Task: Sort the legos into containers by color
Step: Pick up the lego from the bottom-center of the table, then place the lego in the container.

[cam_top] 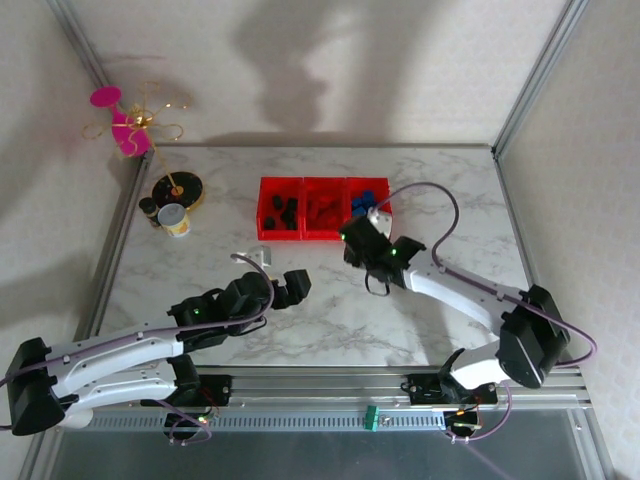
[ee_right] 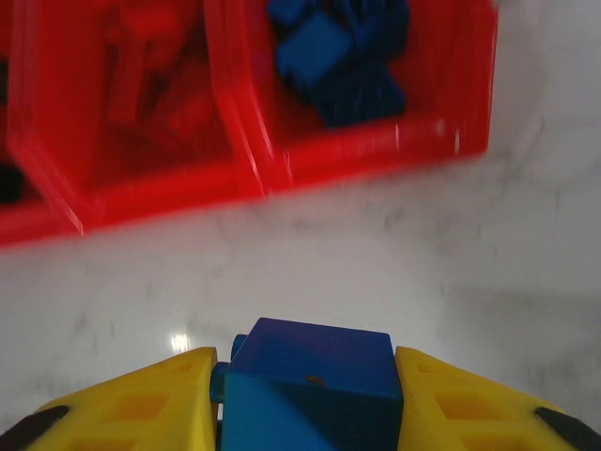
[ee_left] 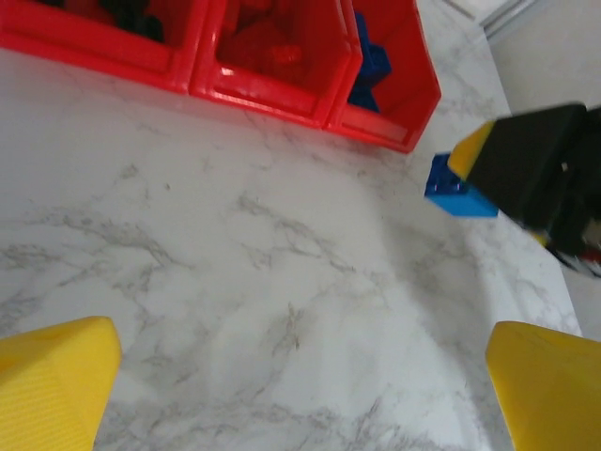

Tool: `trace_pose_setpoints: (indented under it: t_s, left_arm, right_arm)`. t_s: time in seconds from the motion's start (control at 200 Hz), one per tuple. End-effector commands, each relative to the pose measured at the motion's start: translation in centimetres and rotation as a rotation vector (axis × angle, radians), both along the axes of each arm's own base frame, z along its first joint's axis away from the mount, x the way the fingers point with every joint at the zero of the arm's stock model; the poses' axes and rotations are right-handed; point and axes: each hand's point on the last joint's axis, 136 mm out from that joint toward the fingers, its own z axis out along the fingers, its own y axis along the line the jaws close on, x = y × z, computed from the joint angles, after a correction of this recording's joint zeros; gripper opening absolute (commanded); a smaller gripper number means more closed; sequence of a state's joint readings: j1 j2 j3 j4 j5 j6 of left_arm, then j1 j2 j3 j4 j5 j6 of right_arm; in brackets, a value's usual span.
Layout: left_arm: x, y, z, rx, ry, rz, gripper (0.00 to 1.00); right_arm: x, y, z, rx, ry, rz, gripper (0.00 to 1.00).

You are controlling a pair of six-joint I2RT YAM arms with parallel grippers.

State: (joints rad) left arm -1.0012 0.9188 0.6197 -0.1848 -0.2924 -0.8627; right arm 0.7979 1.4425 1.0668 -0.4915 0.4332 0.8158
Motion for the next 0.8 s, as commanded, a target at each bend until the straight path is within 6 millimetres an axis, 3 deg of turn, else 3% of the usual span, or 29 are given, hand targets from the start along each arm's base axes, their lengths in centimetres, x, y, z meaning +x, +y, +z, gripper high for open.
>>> trace_pose_setpoints:
  t_s: [0.0,0.04,0.07,0.205,0.416,0.586,0.796]
  left_arm:
    - [1.4,1.2,1.9,0.021,-0.047,0.05,1.0]
    - [1.8,1.5,2.2,0.026,-0.052,0.059,1.0]
    - [2.1,1.9,2.4,0.031,-0.055,0.069,1.0]
    - [3.2,2.9,3.1,0.037,-0.066,0.104,1.0]
    - [4.8,4.1,2.3,0.049,-0.049,0.146,1.0]
    - [6.0,4.6,2.0,0.034,-0.051,0.184,1.0]
    - [6.7,5.2,1.8,0.037,-0.048,0.201,1.0]
  right_arm:
    - [5.2,0.1,2.2,-0.018,-0.123,0.007,0.43]
    - [6.5,0.5,2.6,-0.012,-0.143,0.015,0.43]
    - [8.3,-0.5,2.8,-0.02,-0.155,-0.019,0.43]
    - [13.3,-1.6,2.5,-0.071,-0.179,-0.061,0.43]
    - [18.5,-2.7,0.3,-0.108,-0.174,-0.076,0.45]
    - [21.1,-2.5,-1.4,-0.119,-0.165,-0.053,0.47]
    - [22.0,-2.7,-2.0,-0.15,-0.165,-0.047,0.49]
